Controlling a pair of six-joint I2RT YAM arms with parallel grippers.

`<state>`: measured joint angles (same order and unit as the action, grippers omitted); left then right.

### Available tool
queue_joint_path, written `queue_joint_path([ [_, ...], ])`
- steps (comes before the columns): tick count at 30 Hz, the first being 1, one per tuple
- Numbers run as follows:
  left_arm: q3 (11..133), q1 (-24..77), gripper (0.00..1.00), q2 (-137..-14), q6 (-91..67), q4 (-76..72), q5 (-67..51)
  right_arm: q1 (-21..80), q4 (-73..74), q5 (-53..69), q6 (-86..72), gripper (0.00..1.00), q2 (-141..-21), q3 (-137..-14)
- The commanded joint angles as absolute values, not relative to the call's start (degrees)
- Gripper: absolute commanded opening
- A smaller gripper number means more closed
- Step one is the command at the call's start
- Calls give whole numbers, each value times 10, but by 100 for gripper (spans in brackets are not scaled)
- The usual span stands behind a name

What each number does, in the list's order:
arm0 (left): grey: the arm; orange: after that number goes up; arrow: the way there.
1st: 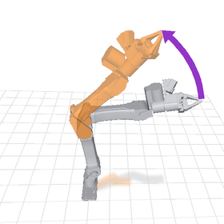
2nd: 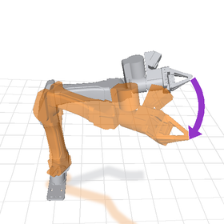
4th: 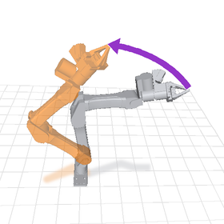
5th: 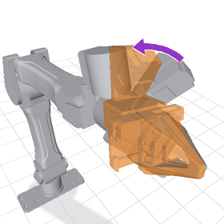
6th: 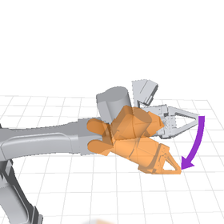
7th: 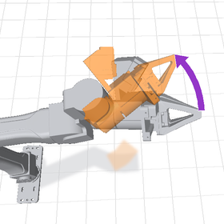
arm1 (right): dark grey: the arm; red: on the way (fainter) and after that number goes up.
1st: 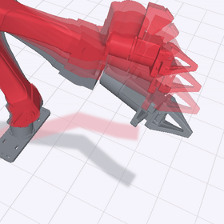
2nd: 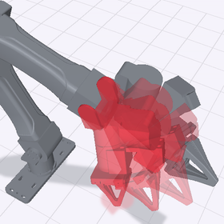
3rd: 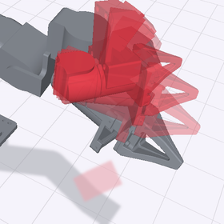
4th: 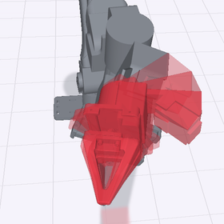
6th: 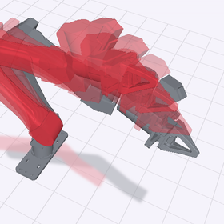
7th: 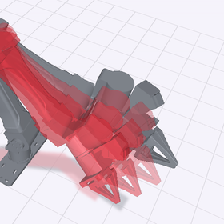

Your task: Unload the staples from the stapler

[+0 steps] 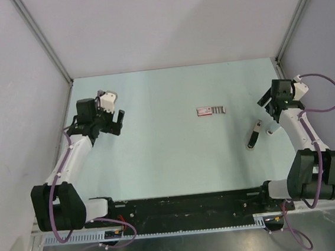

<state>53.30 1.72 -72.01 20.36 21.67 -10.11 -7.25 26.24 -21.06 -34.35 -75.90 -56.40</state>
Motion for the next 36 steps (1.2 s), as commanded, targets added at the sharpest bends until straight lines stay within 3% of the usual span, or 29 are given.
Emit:
queue_joint_path([
  [1,567,13,99,-724,178,221,-143,-77,292,-281,-354,99,-775,-583],
  [5,567,13,100,-722,170,222,-167,-88,335,-305,-379,98,-798,-584],
  [26,540,12,99,-693,173,238,-148,-102,297,-279,-400,61,-901,-573],
  [36,529,12,99,-676,177,256,-132,-91,284,-276,-397,17,-892,-572],
])
